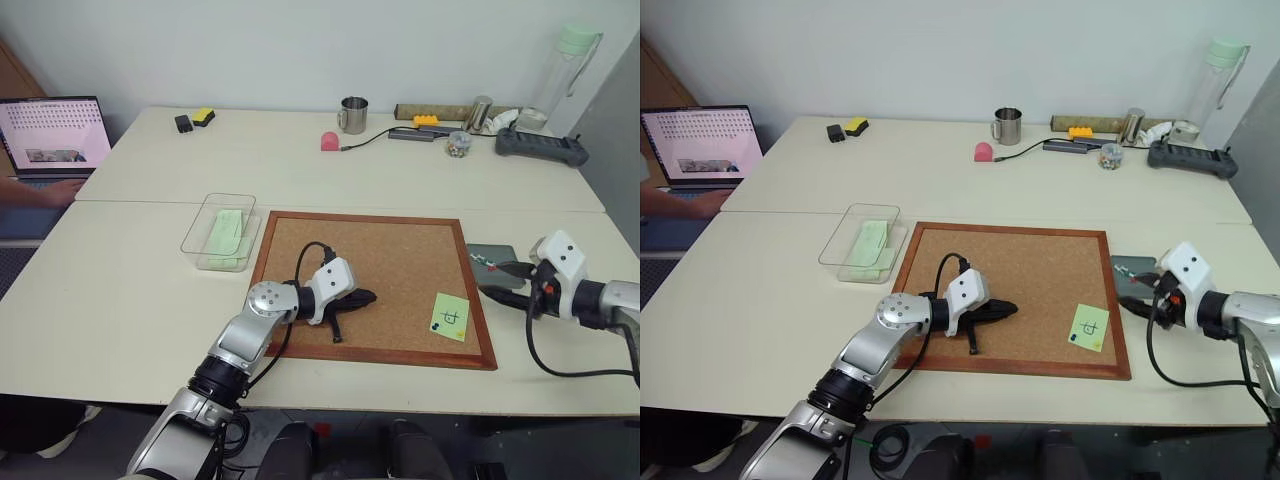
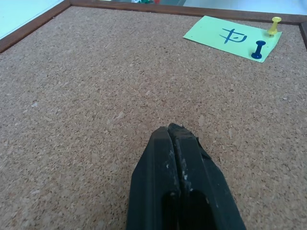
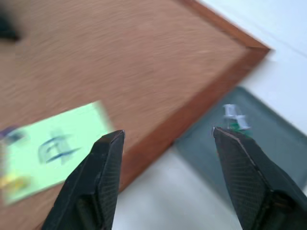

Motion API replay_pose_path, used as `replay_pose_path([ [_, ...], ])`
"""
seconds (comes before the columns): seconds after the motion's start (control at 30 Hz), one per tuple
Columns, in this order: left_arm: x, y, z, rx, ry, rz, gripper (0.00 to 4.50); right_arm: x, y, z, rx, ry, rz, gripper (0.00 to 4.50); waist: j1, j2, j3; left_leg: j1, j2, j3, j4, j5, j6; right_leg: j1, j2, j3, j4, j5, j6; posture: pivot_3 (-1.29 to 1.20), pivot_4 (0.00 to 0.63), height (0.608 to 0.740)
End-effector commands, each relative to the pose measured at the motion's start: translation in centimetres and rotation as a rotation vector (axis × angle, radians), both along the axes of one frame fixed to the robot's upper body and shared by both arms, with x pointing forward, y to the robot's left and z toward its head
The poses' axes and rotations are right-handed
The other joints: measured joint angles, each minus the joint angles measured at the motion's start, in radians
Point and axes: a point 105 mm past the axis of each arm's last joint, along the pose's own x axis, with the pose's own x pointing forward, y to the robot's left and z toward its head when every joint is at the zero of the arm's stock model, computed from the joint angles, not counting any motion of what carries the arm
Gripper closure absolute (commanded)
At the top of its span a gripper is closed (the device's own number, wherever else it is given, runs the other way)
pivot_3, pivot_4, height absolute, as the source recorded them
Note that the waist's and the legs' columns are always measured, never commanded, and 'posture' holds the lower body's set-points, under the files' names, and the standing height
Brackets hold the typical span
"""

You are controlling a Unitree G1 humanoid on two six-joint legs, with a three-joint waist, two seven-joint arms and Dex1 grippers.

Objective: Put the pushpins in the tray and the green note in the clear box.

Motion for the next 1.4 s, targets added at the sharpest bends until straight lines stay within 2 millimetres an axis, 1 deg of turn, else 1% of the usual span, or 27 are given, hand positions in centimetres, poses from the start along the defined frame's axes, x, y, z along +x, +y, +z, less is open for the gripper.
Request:
replay_pose_path([
  [0.03,-0.6,-0.1,-1.4,0.043,0.038,-0.021,4.5,-2.2,1.8,0.1,-0.033,0.021,0.145,1.43,0.0,0.0,0.0,0.0,0.0,0.0,0.0,0.0,0.0,0.0,0.0,0.0,0.0,0.0,0.0,0.0,0.15,0.74],
  [0.2,-0.5,-0.1,-1.4,0.048,0.035,-0.025,4.5,-3.1,2.5,-1.7,-0.05,0.064,0.185,1.43,0.0,0.0,0.0,0.0,0.0,0.0,0.001,0.0,0.0,0.0,0.0,0.001,-0.001,0.0,0.0,0.0,0.15,0.74],
  [0.3,-0.5,-0.1,-1.4,0.049,0.035,-0.026,4.5,-3.0,2.6,-2.5,-0.065,0.072,0.199,1.43,0.0,0.0,0.0,0.0,0.0,0.0,0.0,0.0,0.0,0.0,0.0,0.001,0.0,0.0,0.0,0.0,0.15,0.74],
  [0.4,-0.6,-0.1,-1.4,0.05,0.036,-0.024,4.5,-2.5,2.8,-2.7,-0.05,0.064,0.192,1.43,0.0,0.0,0.0,0.0,0.0,0.0,0.0,0.0,0.0,0.0,0.0,0.0,-0.001,0.0,0.0,0.0,0.15,0.74],
  [0.53,-0.6,0.0,-1.5,0.051,0.039,-0.019,4.5,-2.3,2.8,-2.9,-0.042,0.073,0.199,1.43,0.0,0.0,0.0,0.0,0.0,-0.001,0.0,0.0,0.0,0.0,0.0,0.0,-0.001,0.0,0.0,0.0,0.15,0.74],
  [0.6,-0.7,0.1,-1.6,0.051,0.04,-0.017,4.5,-2.4,2.9,-3.0,-0.033,0.078,0.206,1.79,0.0,0.0,0.0,0.0,0.0,-0.001,0.0,0.0,0.0,0.0,0.0,0.0,-0.001,0.0,0.0,0.0,0.15,0.74],
  [0.63,-0.7,0.1,-1.6,0.051,0.041,-0.017,4.5,-2.4,3.0,-3.0,-0.031,0.079,0.208,1.83,0.0,0.0,0.0,0.0,0.0,-0.001,0.0,0.0,0.0,0.0,0.0,0.0,0.0,0.0,0.0,0.0,0.15,0.74],
  [0.67,-0.7,0.1,-1.6,0.051,0.042,-0.017,4.5,-2.3,3.1,-3.1,-0.029,0.08,0.21,2.02,0.0,0.0,0.0,0.0,0.0,-0.001,0.0,0.0,0.0,0.0,0.0,0.0,0.0,0.0,0.0,0.0,0.15,0.74],
  [0.7,-0.7,0.0,-1.7,0.05,0.043,-0.016,4.5,-2.3,3.2,-3.1,-0.026,0.081,0.211,2.31,0.0,0.0,0.0,0.0,0.0,-0.001,0.0,0.0,0.0,0.0,0.0,0.0,0.0,0.0,0.0,0.0,0.15,0.74],
  [0.77,-0.7,0.0,-1.7,0.05,0.044,-0.016,4.5,-2.4,3.3,-3.2,-0.02,0.087,0.219,2.62,0.0,0.0,0.0,0.0,0.0,-0.002,0.0,0.0,0.0,0.0,0.0,0.0,0.0,0.0,0.0,0.0,0.15,0.74],
  [0.9,-0.7,0.0,-1.8,0.052,0.046,-0.015,4.5,-2.6,3.5,-3.3,-0.018,0.099,0.232,3.7,0.0,0.0,0.0,0.0,0.0,-0.002,0.0,0.0,0.0,0.0,0.0,0.0,0.0,0.0,0.0,0.0,0.15,0.74],
  [0.93,-0.7,0.0,-1.8,0.052,0.046,-0.015,4.5,-2.7,3.6,-3.4,-0.018,0.101,0.236,3.76,0.0,0.0,0.0,0.0,0.0,-0.002,0.0,0.0,0.0,0.0,0.0,0.0,0.0,0.0,0.0,0.0,0.15,0.74],
  [0.97,-0.7,0.0,-1.8,0.053,0.046,-0.014,4.5,-2.8,3.6,-3.4,-0.018,0.106,0.238,4.01,0.0,0.0,0.0,0.0,0.0,-0.002,0.0,0.0,0.0,0.0,0.0,0.0,0.0,0.0,0.0,0.0,0.15,0.74],
  [1.0,-0.7,0.1,-1.8,0.054,0.047,-0.014,4.5,-2.8,3.7,-3.5,-0.017,0.108,0.24,4.14,0.0,0.0,0.0,0.0,0.0,-0.002,0.0,0.0,0.0,0.0,0.0,0.0,0.0,0.0,0.0,0.0,0.15,0.74],
  [1.03,-0.8,0.1,-1.8,0.055,0.047,-0.014,4.5,-2.9,3.7,-3.5,-0.014,0.11,0.242,4.36,0.0,0.0,0.0,0.0,0.0,-0.002,0.0,0.0,0.0,0.0,0.0,0.0,0.0,0.0,0.0,0.0,0.15,0.74],
  [1.07,-0.7,0.1,-1.9,0.055,0.047,-0.014,4.5,-2.9,3.8,-3.5,-0.012,0.11,0.244,4.43,0.0,0.0,0.0,0.0,0.0,-0.002,0.0,0.0,0.0,0.0,0.0,0.0,0.0,0.0,0.0,0.0,0.15,0.74],
  [1.13,-0.7,0.2,-1.9,0.058,0.048,-0.014,4.5,-3.1,4.0,-3.2,0.002,0.108,0.25,4.43,0.0,0.0,0.0,0.0,0.0,-0.003,0.0,0.0,0.0,0.0,0.0,0.0,0.0,0.0,0.0,0.0,0.15,0.74],
  [1.27,-0.7,0.3,-2.0,0.062,0.048,-0.013,4.5,-3.2,4.4,-2.1,0.066,0.095,0.244,4.43,0.0,0.0,0.0,0.0,0.0,-0.003,0.0,0.0,0.0,0.0,0.0,0.0,0.0,0.0,0.0,0.0,0.15,0.74],
  [1.4,-0.8,0.3,-2.1,0.064,0.049,-0.014,4.5,-3.1,4.3,-1.2,0.141,0.103,0.198,4.43,0.001,0.0,0.0,0.0,0.0,-0.003,0.0,0.0,0.0,0.0,0.0,0.0,0.0,0.0,0.0,0.0,0.15,0.74],
])
